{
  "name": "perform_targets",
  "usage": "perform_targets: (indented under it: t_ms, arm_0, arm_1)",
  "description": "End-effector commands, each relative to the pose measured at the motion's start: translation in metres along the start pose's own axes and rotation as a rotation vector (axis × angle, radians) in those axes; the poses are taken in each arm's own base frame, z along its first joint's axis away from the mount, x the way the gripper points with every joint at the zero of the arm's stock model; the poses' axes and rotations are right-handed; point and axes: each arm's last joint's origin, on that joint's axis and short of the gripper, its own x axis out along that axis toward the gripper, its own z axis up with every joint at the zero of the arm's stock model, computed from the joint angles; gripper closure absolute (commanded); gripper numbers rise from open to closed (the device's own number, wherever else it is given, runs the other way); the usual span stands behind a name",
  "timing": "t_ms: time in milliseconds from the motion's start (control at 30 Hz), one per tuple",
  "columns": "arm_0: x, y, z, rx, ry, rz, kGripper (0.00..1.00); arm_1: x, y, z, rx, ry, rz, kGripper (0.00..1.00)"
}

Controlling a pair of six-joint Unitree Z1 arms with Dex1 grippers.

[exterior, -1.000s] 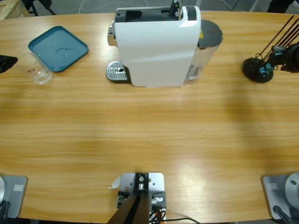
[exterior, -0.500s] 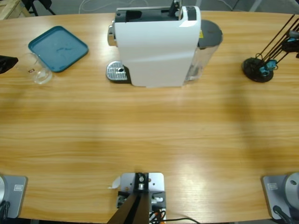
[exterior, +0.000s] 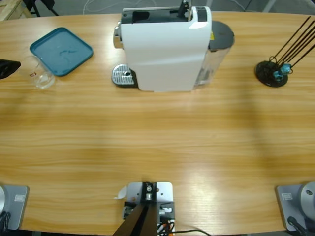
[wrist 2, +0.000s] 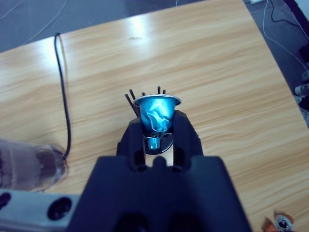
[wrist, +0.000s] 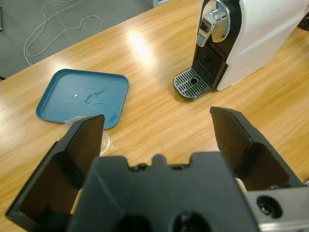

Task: Pour coffee

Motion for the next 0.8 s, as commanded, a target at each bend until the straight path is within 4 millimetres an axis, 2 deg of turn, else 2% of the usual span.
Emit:
perform_targets:
  t_ms: [33,167,267,400,533,633,800]
  arm_0:
    - [0.009,-0.002,-0.008,0.002,0.039,-0.028,0.046]
    - [0.021,-0.007,-0.006,0.007,0.077,-0.066,0.046]
    - [0.033,-0.011,-0.002,0.009,0.115,-0.105,0.041]
    - [0.036,-0.012,0.000,0.006,0.121,-0.115,0.005]
    - [0.029,-0.011,-0.002,0.005,0.103,-0.116,0.001]
    - [0.023,-0.009,-0.006,0.002,0.090,-0.114,0.009]
    - [0.020,-0.008,-0.010,0.001,0.089,-0.117,0.013]
  arm_1:
    - [-0.041,0.017,0.007,-0.188,-0.051,0.120,1.000]
    - [-0.071,0.049,-0.016,-0.603,-0.122,0.377,1.000]
    - [-0.099,0.075,-0.045,-0.958,-0.146,0.762,1.000]
    - [-0.118,0.108,-0.060,-1.166,-0.134,1.061,1.000]
    - [-0.111,0.158,-0.051,-1.284,-0.158,1.139,1.000]
    - [-0.094,0.201,-0.046,-1.367,-0.156,1.147,1.000]
    - [-0.066,0.251,-0.047,-1.448,-0.141,1.163,1.000]
